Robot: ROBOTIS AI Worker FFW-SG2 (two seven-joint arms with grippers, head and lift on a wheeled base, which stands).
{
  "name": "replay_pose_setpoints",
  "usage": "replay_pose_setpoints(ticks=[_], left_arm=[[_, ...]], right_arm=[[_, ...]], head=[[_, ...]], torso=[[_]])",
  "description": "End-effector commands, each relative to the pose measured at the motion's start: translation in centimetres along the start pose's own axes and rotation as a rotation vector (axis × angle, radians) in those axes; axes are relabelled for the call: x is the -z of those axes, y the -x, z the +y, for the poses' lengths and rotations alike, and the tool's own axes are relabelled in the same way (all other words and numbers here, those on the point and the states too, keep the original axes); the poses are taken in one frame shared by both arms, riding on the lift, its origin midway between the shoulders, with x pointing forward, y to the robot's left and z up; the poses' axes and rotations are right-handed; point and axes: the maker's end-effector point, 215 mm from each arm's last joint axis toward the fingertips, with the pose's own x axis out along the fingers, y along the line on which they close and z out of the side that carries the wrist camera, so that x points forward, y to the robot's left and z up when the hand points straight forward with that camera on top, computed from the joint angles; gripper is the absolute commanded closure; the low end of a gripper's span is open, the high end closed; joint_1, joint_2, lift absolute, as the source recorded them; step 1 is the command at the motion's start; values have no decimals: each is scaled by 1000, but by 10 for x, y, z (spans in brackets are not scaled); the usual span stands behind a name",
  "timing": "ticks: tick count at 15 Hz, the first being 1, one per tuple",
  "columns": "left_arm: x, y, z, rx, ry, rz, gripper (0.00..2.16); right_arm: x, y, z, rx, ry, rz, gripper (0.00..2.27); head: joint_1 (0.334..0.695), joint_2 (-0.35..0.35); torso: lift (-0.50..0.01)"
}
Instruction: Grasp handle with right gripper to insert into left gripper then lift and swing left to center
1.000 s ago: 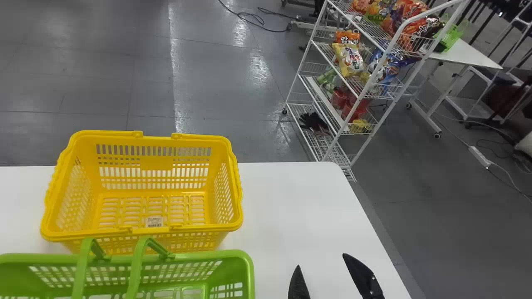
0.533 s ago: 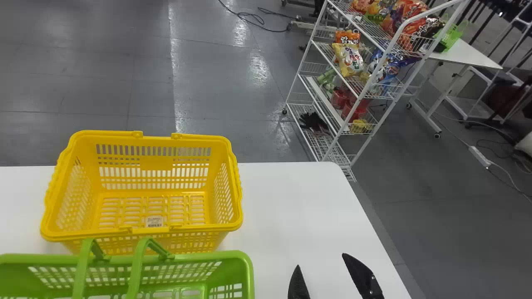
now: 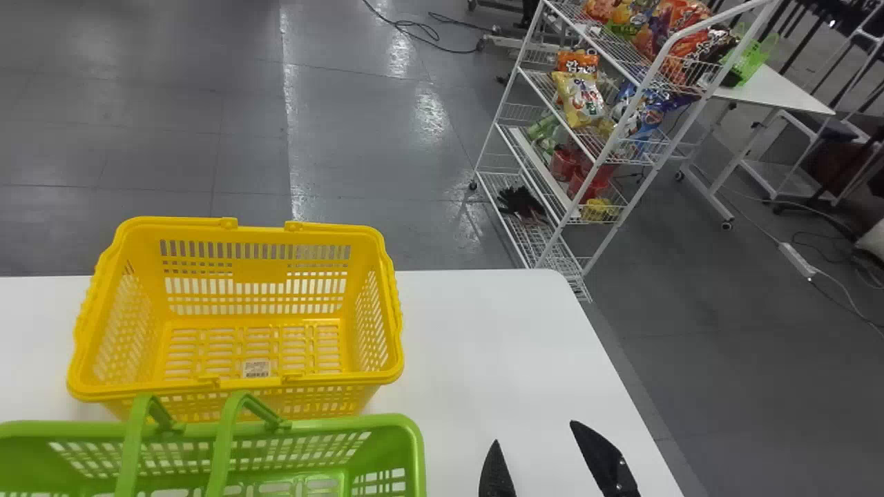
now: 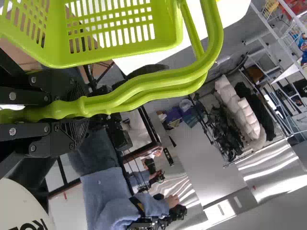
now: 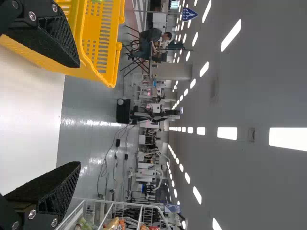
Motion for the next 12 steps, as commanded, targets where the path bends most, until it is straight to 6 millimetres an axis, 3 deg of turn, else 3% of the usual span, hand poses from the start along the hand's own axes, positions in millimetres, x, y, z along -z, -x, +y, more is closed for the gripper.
replay_pose_setpoints(ticks=[1,5,12], left_arm=[[-1,2,2,-3,3,-1,2135],[-5,4,4,-3,4,-6,2135],[-9,19,7,-18,8,-13,2135]], right_arm=[[-3,1,0,2,1,-2,76],[-6,1,5,-8,13,13,76],[5,-6,3,-3,13,76,76]], head=[[695,-350],[695,-350],[695,-350]], torso=[[-93],[-93],[-93]])
